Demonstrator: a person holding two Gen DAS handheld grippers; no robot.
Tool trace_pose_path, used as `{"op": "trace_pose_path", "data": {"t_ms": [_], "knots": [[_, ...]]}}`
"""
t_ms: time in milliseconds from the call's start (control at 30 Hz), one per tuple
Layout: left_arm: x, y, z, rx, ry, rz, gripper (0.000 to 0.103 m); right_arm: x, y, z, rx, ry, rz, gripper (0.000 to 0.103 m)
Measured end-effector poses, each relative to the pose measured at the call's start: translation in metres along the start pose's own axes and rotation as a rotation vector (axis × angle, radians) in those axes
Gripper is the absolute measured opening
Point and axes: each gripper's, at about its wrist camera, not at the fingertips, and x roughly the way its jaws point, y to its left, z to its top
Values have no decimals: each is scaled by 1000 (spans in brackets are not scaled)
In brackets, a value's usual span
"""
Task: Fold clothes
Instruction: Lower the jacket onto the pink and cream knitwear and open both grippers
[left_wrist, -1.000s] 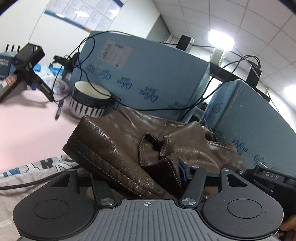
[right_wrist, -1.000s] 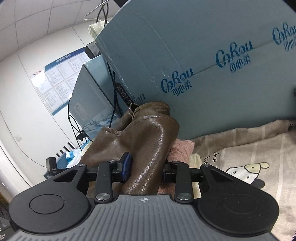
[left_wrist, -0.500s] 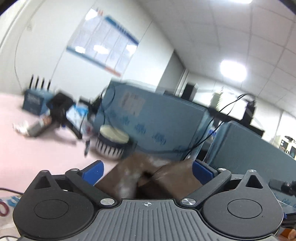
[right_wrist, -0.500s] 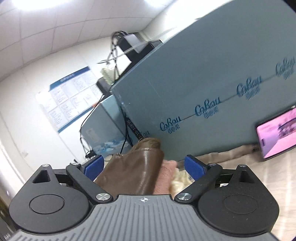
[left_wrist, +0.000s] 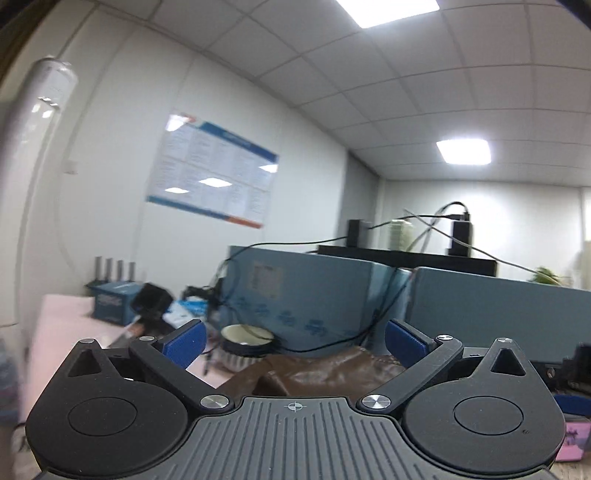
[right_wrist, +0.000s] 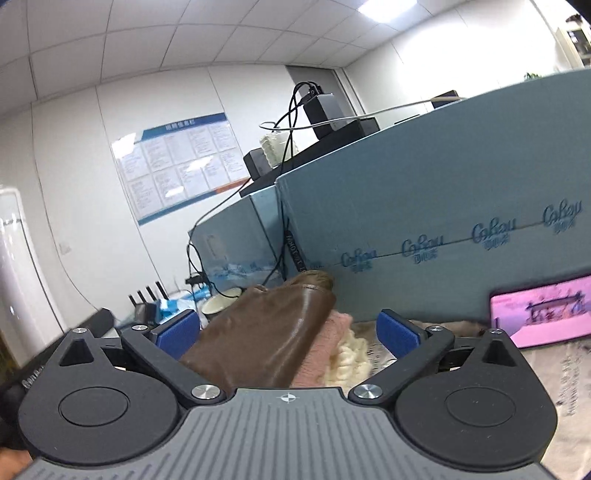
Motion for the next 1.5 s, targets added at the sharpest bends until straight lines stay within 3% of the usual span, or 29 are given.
{"op": "trace_pose_path", "data": {"t_ms": [133, 333, 600, 767, 1033, 1200, 1367, 1500], "knots": [[-10, -13, -5, 1, 27, 65, 103, -7, -12, 0, -23, -11, 17, 103], [-33, -32, -22, 58, -14, 132, 103, 0, -20, -5, 25, 46, 26, 103], [-32, -37, -42, 92, -52, 247, 103, 13, -14, -16, -25, 91, 14, 103], [-21, -33, -59, 46, -10, 228, 103, 19, -11, -24, -70, 76, -15, 103], [-18, -27, -71, 34, 19, 258, 103, 26, -4, -41, -141, 40, -52, 103], [-21, -28, -74, 78, 3, 284, 103, 27, 1, -50, -226, -25, -66, 103], [-25, -23, -74, 76, -27, 290, 103, 36, -4, -59, -218, -10, -62, 103], [-20, -24, -75, 91, -7, 268, 103, 43, -3, -68, -272, 9, -46, 103]]}}
